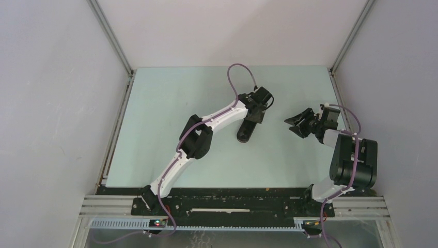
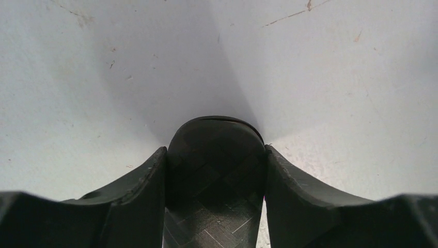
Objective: Organize the sunglasses
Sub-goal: Close the sunglasses case at the center of the board.
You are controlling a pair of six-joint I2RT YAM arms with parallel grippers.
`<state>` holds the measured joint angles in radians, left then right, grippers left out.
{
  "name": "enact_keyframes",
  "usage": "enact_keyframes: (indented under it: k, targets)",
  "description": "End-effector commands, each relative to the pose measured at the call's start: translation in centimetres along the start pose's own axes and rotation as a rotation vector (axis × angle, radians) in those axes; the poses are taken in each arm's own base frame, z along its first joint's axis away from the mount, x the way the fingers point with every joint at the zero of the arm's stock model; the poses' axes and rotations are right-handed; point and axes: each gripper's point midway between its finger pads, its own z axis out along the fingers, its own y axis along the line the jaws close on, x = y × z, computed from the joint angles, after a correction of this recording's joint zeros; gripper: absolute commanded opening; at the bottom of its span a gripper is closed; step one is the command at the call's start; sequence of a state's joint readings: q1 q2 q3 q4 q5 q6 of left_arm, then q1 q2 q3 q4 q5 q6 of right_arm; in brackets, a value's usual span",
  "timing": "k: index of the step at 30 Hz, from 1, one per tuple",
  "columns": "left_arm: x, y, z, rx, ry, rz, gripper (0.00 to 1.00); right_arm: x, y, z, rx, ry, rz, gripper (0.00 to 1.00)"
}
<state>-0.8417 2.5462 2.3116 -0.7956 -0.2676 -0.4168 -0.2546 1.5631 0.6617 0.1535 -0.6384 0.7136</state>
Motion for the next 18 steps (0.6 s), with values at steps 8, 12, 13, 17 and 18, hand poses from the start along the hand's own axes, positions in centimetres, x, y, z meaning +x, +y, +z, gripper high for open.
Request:
enact_keyframes:
  k: [8,12,13,17,18]
  targets:
    - [-3.2,-2.3,-4.2,0.059,-0.109,0.076,0.9,-0.3,1.4,-0.6,-0.048,-0.016,-0.017,0.61]
    - [-3.2,-1.8,-6.3,0.064,-0.115,0.068,1.0,-0.3,1.5,-0.7,-0.05,-0.019,-0.023,0.61]
    - [-2.7,-1.7,-6.4,0.062,-0.105,0.072,1.0,-0.2,1.5,-0.7,-0.049,-0.018,-0.024,0.61]
    - [-2.4,-1.1,-9.0,0.079,-0.117,0.066,1.0,-0.1,1.5,-0.7,-0.053,-0.017,-0.021,0.61]
    - [-2.2,-1.0,-9.6,0.085,-0.114,0.07,1.0,-0.1,1.5,-0.7,-0.054,-0.015,-0.021,0.61]
